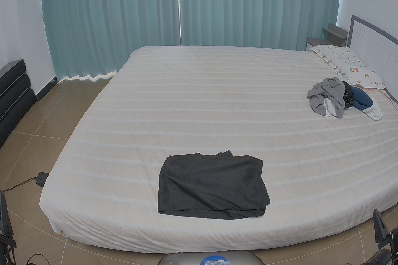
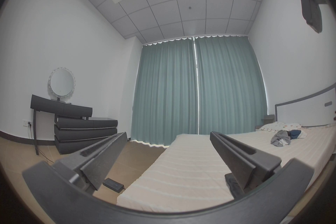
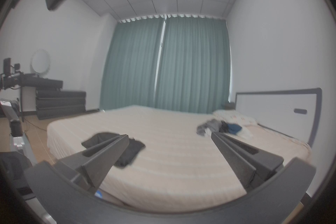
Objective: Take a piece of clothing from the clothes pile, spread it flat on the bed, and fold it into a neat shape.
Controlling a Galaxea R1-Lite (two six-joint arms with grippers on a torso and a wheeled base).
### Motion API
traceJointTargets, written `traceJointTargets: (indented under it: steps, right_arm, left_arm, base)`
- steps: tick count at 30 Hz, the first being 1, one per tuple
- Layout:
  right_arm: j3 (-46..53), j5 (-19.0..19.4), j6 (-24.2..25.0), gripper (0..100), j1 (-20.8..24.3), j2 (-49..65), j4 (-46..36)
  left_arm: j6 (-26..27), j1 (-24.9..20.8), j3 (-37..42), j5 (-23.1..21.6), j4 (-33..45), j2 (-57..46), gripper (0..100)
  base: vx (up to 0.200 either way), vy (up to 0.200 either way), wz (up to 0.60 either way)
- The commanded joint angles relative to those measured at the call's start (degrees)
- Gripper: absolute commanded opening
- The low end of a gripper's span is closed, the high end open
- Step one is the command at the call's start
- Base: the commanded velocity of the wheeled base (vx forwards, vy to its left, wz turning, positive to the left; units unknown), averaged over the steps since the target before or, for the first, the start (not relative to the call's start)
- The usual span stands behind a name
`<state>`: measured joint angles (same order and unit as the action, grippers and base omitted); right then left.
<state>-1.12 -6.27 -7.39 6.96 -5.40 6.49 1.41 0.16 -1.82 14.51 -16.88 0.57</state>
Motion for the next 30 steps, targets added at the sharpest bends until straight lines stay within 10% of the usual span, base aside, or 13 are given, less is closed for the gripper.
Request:
traceJointTargets:
  steps: [1,9,14,30]
  right_arm:
    - [0.59,-3.05,-0.08,100,-1.16,-0.31,-3.32]
    - [-0.64,-1.82,0.36,100,-5.55,1.62,-6.84]
    - [0.86,7.23,1.59,100,-7.14,5.31,-3.67]
    - [1.03,7.14,6.42,100,-7.31,5.22,-6.49]
  left_arm:
    - [0.17,0.02,1.64,-3.08,0.27,-0.4,100]
    - [0.52,0.02,1.73,-6.86,6.16,-0.31,100]
    - [0.52,0.02,1.73,-6.95,7.57,-0.31,100]
    - [-0.45,0.02,1.64,-9.58,14.51,-0.31,100]
  base:
    - [0.0,0.0,0.0]
    - [0.0,0.0,0.0]
    - [0.0,0.0,0.0]
    - [0.0,0.0,0.0]
